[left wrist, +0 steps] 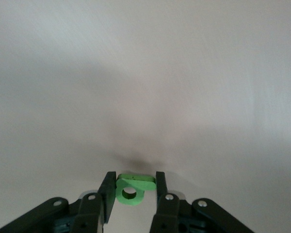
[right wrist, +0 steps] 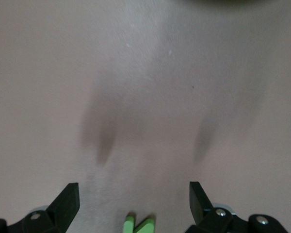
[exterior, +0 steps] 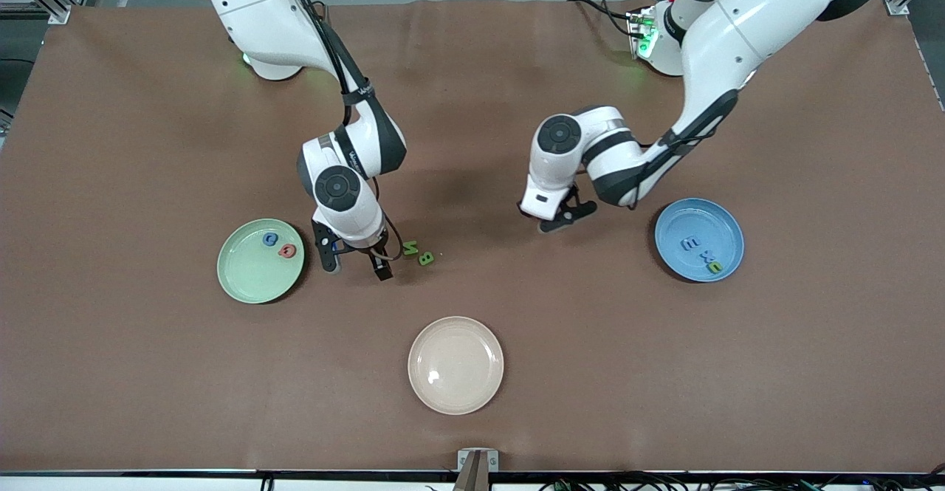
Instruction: Sort upper and lower case letters into plates
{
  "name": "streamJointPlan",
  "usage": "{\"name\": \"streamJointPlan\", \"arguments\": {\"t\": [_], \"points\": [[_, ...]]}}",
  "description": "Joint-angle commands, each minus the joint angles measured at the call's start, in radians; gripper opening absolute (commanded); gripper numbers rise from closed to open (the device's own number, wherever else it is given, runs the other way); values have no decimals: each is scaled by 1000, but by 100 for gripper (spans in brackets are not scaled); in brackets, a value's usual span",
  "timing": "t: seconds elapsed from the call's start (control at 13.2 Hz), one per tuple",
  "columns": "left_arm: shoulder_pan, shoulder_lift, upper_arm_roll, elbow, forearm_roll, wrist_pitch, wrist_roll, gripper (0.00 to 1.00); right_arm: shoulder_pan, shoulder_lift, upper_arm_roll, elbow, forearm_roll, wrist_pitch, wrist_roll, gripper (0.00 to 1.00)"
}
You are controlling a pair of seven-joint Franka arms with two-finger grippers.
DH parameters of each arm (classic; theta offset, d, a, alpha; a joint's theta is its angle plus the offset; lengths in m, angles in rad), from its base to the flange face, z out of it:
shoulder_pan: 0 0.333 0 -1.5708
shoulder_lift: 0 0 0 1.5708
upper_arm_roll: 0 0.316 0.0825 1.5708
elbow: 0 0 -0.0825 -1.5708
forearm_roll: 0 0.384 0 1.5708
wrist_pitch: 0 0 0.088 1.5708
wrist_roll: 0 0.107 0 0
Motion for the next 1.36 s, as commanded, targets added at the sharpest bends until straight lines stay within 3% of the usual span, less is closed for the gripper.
{"name": "streamJointPlan", "arguments": {"t": [0.0, 0.53, 1.06, 1.29], "points": [[67, -100, -1, -17, 5, -46, 5, 2, 27, 29, -2, 26, 16, -3, 15, 99], [232, -136, -3, 6, 1, -102, 9, 1, 44, 83, 1, 74, 89, -2, 12, 97], [275, -139, -5, 6, -13, -238, 32, 1, 48, 106, 20, 112, 148, -12, 16, 90], [393, -136, -52, 3, -13, -272, 47, 1, 52, 106, 30, 111, 145, -14, 19, 83]]}}
